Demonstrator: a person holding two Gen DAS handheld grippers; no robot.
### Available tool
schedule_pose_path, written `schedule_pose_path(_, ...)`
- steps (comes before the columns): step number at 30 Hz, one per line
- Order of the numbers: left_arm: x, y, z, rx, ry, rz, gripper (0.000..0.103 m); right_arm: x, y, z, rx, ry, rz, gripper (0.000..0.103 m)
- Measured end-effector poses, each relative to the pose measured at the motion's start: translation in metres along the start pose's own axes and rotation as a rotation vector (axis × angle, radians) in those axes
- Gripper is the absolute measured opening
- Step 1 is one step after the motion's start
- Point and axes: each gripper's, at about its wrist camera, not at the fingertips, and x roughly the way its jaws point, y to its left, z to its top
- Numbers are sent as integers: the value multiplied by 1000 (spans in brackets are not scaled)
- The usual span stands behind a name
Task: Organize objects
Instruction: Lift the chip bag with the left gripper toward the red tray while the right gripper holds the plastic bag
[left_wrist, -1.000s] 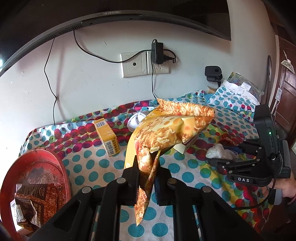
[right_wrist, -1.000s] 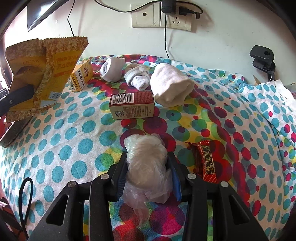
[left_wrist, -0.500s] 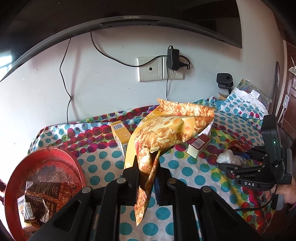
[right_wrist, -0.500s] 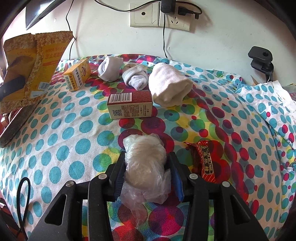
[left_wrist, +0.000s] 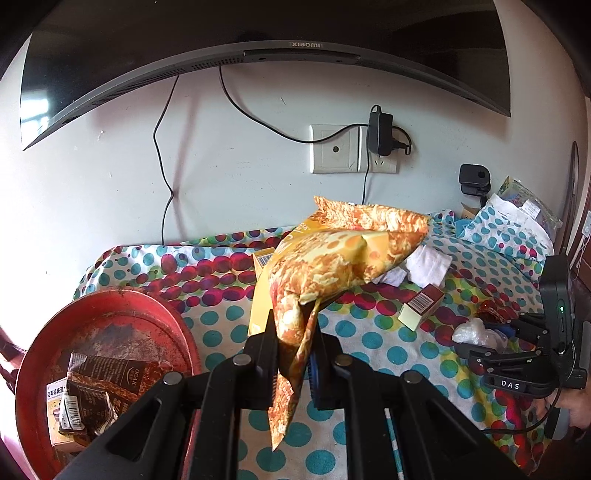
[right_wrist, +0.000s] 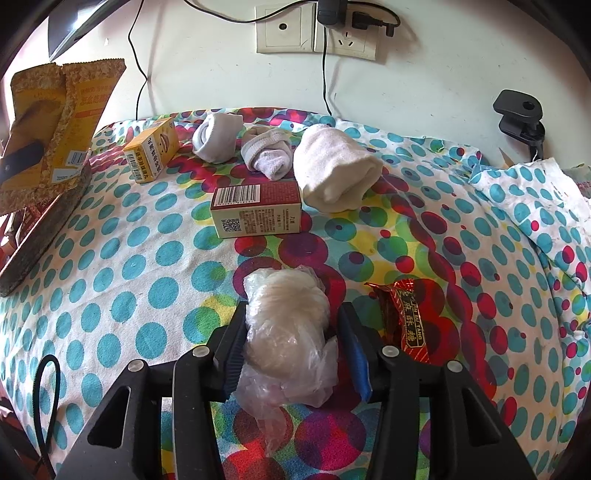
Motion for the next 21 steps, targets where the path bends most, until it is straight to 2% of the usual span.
schedule_pose_path(21,-9,28,5,-76,-34,145,9,0,1,0,4,1,-4,48)
